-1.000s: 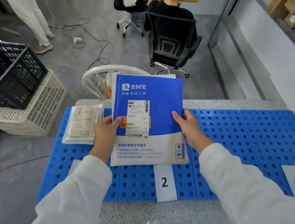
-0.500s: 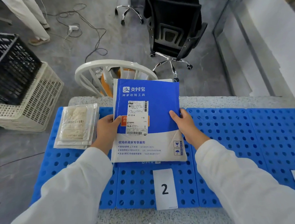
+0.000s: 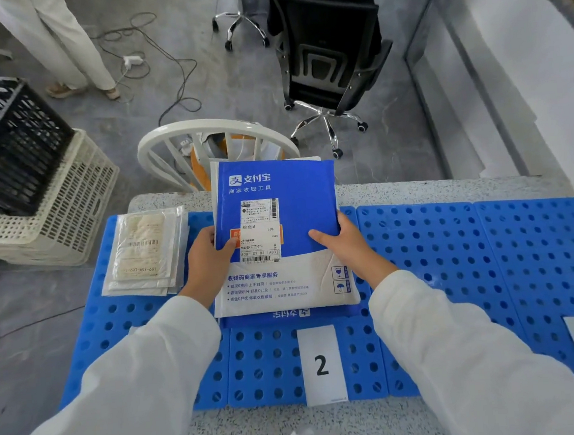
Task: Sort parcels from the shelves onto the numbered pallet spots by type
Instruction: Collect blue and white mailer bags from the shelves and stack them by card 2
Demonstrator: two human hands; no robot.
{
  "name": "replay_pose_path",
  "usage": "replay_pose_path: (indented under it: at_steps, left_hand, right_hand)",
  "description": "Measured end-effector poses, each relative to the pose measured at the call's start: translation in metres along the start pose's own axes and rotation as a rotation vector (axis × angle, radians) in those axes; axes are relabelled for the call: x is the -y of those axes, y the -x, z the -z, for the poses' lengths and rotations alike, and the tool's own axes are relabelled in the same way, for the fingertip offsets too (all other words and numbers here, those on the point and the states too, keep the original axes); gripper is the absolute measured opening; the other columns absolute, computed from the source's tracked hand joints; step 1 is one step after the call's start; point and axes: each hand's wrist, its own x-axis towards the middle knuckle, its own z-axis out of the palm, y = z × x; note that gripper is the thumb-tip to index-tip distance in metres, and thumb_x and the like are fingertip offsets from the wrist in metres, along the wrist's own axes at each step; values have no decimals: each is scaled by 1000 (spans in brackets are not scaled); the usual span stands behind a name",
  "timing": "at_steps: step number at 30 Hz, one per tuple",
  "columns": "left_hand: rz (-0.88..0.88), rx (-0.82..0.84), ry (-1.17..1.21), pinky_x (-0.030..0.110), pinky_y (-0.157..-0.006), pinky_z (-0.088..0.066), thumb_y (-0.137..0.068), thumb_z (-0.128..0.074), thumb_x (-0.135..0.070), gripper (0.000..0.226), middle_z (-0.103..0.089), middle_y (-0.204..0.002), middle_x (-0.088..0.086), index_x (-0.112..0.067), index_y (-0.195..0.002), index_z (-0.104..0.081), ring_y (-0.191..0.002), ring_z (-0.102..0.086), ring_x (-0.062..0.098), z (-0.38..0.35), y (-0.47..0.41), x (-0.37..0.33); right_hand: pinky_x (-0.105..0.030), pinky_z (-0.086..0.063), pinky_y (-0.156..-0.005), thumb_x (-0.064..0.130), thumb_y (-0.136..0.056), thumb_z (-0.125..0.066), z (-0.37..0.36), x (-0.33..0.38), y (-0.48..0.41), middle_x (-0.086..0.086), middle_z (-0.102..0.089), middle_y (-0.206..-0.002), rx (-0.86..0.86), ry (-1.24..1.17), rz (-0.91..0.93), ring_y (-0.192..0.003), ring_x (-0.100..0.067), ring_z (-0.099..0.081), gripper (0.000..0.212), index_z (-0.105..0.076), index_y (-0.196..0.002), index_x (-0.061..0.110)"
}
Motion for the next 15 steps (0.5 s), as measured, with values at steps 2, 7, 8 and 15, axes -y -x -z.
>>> replay_pose_path:
  at_steps: [2,7,8,15]
  left_hand:
    - [-9,5,-13,19,-61,-47,-92,-64,-26,32,-63,-110,-2,-15,-118,-50,-90,-62,11,0,3,-1]
    - [-96,63,-224,22,-68,-48,-91,-63,-19,36,-50,-121,1,-15,-123,-47,-102,-54,15,6,18,-4]
    - [-119,76,-271,29,-76,-52,-90,-64,-18,39,-49,-125,3,-15,-125,-47,-107,-53,18,9,21,-5]
    - [-416,170,-418,26,-94,-39,-92,-59,-10,47,-44,-137,3,-10,-137,-43,-130,-40,20,29,53,-43]
  right_hand:
    - [-37,-49,-100,28,-81,-76,3,2,5,2,-53,-135,14,83,-13,-119,-17,-55,67,-41,-138,19]
    - [-30,-49,-94,23,-82,-72,9,10,29,2,-48,-135,75,306,-9,-119,-17,-51,66,-37,-138,16]
    - [-31,-48,-94,24,-84,-69,9,13,35,1,-46,-134,81,342,0,-119,-18,-51,63,-37,-138,15]
    - [-28,-31,-106,29,-93,-60,13,36,85,-4,-29,-153,12,535,132,-141,-20,-28,62,-35,-147,12]
